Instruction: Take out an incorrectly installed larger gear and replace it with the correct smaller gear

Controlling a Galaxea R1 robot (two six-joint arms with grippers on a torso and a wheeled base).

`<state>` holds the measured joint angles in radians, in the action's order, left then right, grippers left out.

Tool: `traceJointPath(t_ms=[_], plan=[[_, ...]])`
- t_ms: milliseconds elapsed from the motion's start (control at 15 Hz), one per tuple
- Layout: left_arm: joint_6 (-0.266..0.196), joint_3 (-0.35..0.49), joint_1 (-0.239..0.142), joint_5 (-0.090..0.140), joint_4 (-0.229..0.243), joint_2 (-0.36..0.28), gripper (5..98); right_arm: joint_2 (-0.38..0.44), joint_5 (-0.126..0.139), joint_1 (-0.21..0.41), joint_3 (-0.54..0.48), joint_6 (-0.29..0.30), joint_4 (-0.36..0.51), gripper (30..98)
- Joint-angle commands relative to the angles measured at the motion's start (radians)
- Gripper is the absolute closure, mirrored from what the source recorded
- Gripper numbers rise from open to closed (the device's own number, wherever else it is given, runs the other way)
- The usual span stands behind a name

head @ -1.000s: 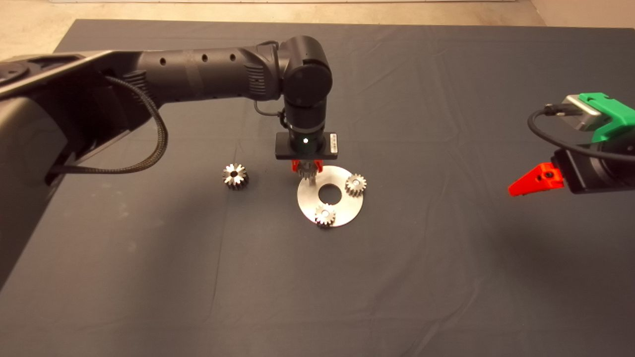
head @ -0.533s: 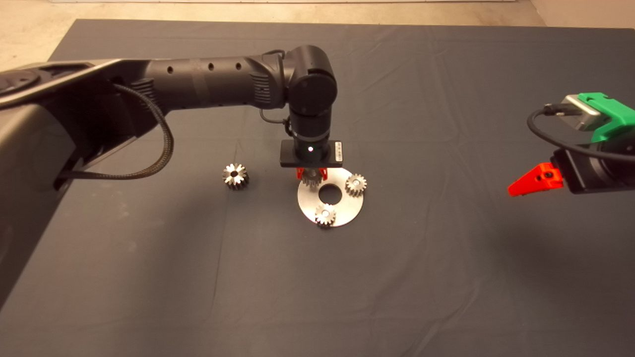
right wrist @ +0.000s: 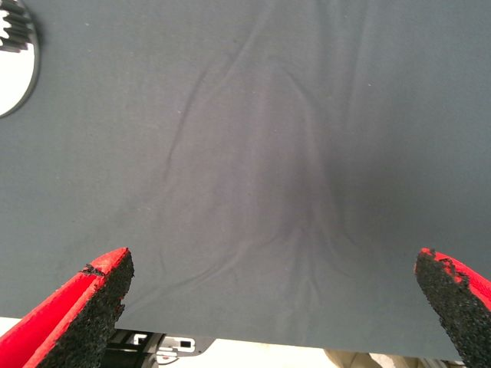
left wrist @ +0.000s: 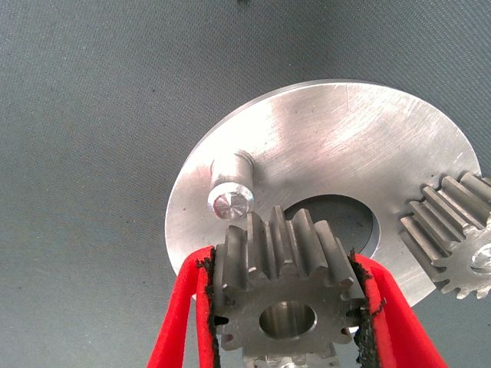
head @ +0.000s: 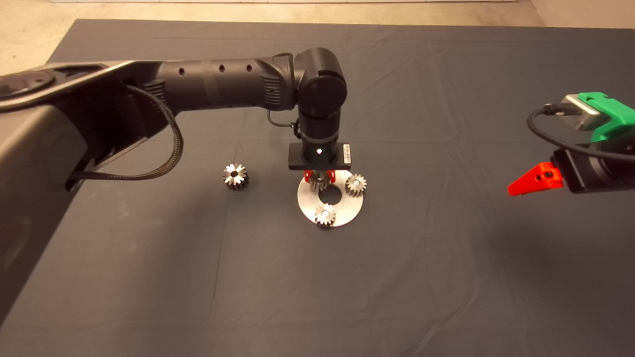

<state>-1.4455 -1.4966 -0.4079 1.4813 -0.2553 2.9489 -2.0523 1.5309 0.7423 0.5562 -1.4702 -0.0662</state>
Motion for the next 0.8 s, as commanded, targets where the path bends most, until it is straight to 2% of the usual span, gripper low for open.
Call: traceJointPath(t_ms=[0,200,467,733], plan=[[0.005,-0.003,-0.036,0.025,-0.002,0.000,76.0,-0.004,0.014,0.019,-0.004,0.001,0.028,31.4],[0.005,-0.003,-0.040,0.028,-0.001,0.000,76.0,-0.007,0.014,0.019,-0.004,0.001,0.026,31.4],[0.004,0.010,-0.067,0.030,0.001,0.002,76.0,-0.006,0.015,0.019,-0.003,0.001,0.025,31.4],[0.004,0.010,-0.068,0.028,0.001,0.000,76.0,-0.007,0.014,0.018,0.002,0.001,0.025,31.4]])
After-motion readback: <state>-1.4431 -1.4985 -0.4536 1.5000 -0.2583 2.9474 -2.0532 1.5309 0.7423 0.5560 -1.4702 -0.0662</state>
